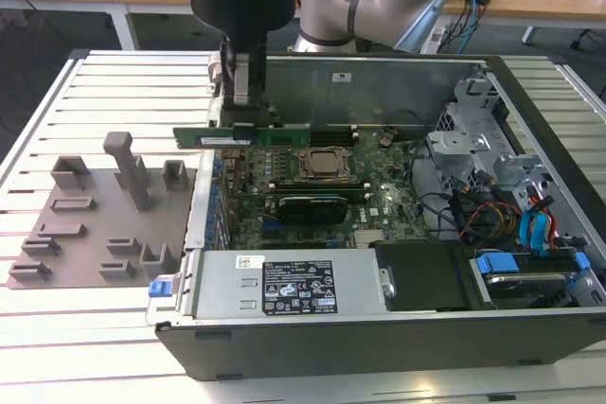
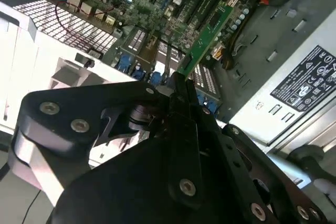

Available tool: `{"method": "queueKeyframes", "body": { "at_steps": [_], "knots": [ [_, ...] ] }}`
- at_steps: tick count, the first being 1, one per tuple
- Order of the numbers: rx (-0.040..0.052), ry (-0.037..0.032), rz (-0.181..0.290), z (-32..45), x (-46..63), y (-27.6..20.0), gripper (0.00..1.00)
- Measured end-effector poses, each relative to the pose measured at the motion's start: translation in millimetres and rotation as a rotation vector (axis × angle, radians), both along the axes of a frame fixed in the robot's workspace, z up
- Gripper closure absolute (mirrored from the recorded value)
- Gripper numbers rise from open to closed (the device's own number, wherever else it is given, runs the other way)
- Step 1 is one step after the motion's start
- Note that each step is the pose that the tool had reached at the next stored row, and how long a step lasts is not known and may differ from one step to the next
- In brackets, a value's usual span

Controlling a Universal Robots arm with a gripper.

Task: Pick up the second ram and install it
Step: 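Pick up the second ram and move it above second insertion slot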

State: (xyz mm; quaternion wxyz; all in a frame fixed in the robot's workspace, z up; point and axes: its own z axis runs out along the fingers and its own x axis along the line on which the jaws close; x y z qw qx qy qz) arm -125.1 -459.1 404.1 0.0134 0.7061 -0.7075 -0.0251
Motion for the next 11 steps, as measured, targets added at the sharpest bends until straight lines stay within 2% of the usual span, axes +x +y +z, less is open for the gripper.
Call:
{"method": "queueKeyframes", "body": {
  "at_steps": [3, 5, 8, 10, 11],
  "knots": [
    [0.0016, 0.0035, 0.000, -1.0, 17.0, 5.6, 0.87],
    [0.0029, 0.0054, 0.000, -1.7, 28.3, 13.9, 0.87],
    [0.0031, 0.0069, 0.000, -2.3, 37.9, 22.9, 0.87],
    [0.0032, 0.0090, 0.000, -3.4, 49.3, 31.6, 0.87],
    [0.0031, 0.0112, 0.000, -4.6, 54.8, 34.2, 0.87]
  ]
}}
